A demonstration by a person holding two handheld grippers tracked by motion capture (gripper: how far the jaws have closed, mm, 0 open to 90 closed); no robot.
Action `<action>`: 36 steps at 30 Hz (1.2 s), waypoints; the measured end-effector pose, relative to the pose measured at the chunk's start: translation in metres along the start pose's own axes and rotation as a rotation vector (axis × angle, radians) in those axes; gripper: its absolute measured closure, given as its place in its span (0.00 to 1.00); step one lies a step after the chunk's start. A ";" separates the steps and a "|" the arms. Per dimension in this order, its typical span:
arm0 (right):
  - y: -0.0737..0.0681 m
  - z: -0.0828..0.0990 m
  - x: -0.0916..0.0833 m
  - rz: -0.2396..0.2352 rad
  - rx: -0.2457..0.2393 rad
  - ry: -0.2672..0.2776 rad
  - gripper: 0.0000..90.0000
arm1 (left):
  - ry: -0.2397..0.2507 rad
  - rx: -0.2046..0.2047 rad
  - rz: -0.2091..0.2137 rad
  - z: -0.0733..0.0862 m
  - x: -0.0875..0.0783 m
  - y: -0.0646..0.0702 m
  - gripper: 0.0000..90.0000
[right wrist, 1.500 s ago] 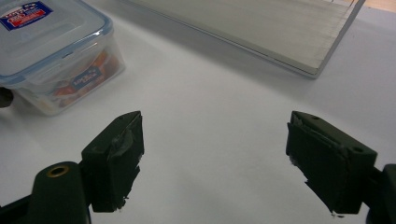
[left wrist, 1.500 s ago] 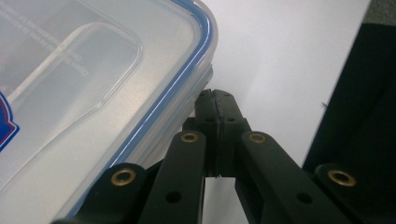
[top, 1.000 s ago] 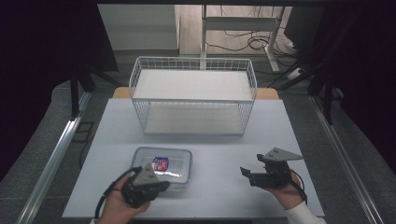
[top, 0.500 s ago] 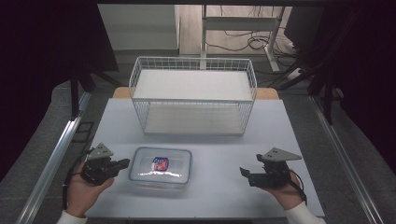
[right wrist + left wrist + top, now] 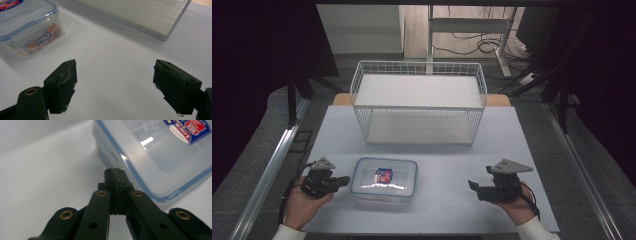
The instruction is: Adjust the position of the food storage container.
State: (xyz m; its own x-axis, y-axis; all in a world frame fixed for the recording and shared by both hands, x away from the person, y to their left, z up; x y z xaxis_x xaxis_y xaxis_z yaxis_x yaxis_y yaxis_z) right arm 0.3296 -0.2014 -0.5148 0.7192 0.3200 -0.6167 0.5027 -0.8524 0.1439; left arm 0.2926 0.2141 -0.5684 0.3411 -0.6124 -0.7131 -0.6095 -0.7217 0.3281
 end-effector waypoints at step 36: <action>0.001 0.001 0.001 0.013 -0.007 -0.005 0.22 | -0.049 0.065 0.067 -0.012 0.030 0.039 1.00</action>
State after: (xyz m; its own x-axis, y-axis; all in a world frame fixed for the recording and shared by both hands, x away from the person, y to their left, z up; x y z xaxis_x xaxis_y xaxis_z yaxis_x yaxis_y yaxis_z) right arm 0.3308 -0.2024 -0.5157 0.7237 0.3065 -0.6183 0.4962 -0.8538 0.1575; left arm 0.2880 0.1635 -0.5695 0.2637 -0.6408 -0.7210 -0.6754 -0.6564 0.3363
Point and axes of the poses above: each handheld gripper's, and its own axes: x roughly forward along the jaws, z roughly out of its underside, y roughly to its right, the point moved 10 cm from there along x, roughly forward along the jaws, and after that the axes turned 13 degrees about z, right-handed, at the moved point
